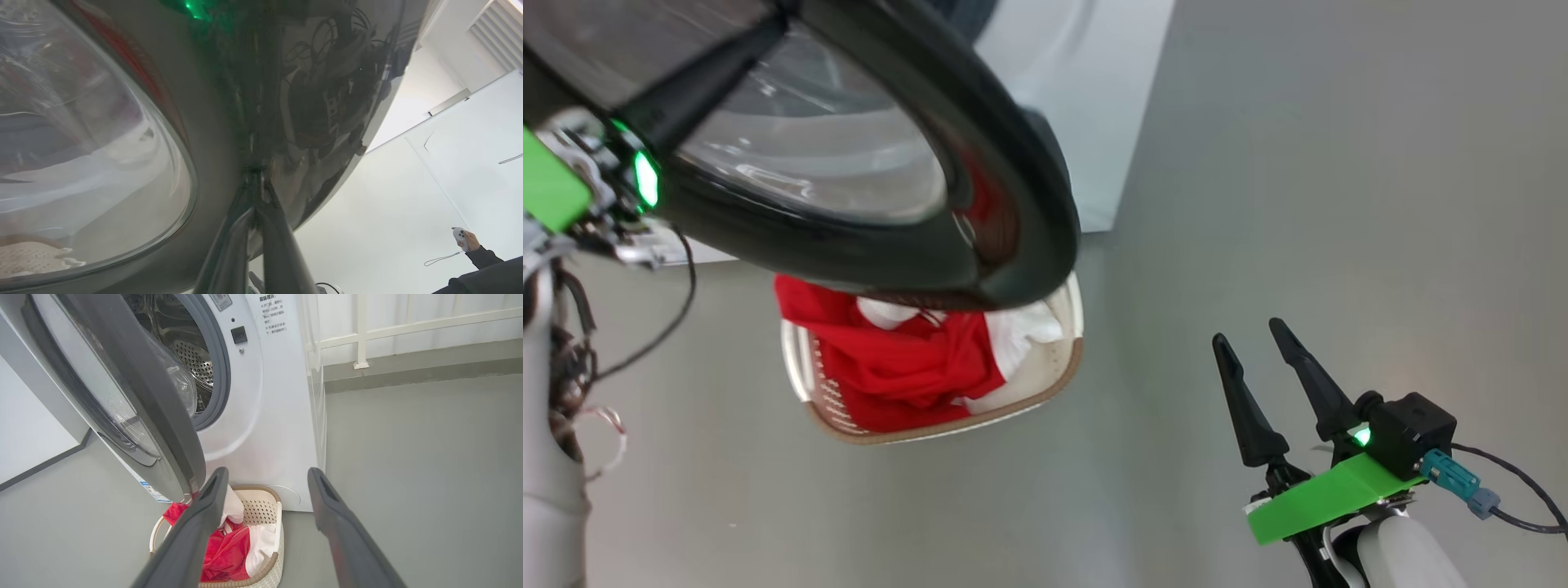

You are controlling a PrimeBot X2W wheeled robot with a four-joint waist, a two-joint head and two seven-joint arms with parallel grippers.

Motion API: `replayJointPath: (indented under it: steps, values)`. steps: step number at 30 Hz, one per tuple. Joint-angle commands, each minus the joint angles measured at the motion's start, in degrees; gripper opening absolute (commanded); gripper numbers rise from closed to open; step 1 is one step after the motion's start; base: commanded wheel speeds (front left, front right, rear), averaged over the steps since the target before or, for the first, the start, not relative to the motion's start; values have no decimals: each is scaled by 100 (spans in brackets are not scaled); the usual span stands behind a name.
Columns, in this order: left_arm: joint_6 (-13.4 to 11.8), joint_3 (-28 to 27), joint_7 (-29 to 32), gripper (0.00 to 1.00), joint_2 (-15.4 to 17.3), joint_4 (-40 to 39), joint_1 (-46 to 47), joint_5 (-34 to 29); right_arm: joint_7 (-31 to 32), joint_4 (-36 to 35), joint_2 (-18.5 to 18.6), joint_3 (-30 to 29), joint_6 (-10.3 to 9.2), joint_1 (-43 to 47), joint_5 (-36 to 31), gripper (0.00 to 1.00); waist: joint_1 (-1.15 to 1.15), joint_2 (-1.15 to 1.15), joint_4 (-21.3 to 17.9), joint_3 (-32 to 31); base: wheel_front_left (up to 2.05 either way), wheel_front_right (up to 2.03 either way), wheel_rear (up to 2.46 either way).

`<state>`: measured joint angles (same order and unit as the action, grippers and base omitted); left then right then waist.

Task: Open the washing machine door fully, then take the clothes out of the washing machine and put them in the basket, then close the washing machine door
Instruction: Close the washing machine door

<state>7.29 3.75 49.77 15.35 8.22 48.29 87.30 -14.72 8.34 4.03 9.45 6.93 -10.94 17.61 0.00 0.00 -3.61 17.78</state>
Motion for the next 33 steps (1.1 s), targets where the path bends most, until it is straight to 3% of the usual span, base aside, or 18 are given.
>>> replayJointPath:
  steps: [1,16,27,28,29,31,33]
  values:
    - [20,-217,-77,0,254,-102,254,-85,-28,-150,-35,132,56,-101,-67,100,0,0,-166,139,0,0,0]
    - [20,-127,-1030,0,363,409,745,-262,-28,-131,-92,140,56,-196,-73,100,0,0,-352,202,0,0,0]
    - [20,168,-1155,0,551,160,-75,-63,-28,-87,-40,104,56,2,-86,100,0,0,-194,-143,0,0,0]
    - [20,195,-1201,9,572,103,-215,-87,-28,-88,-22,105,56,27,-86,100,0,0,-163,-181,0,0,0]
    - [20,217,-1241,36,571,78,-363,-78,-28,-85,-4,101,56,52,-84,100,0,0,-129,-220,0,0,0]
    - [20,281,-1260,100,598,-2,-632,-54,-28,-76,36,91,56,94,-78,100,0,0,-56,-293,0,0,0]
    - [20,349,-1334,100,633,-92,-881,-89,-28,-75,77,73,56,132,-72,100,0,0,23,-356,0,0,0]
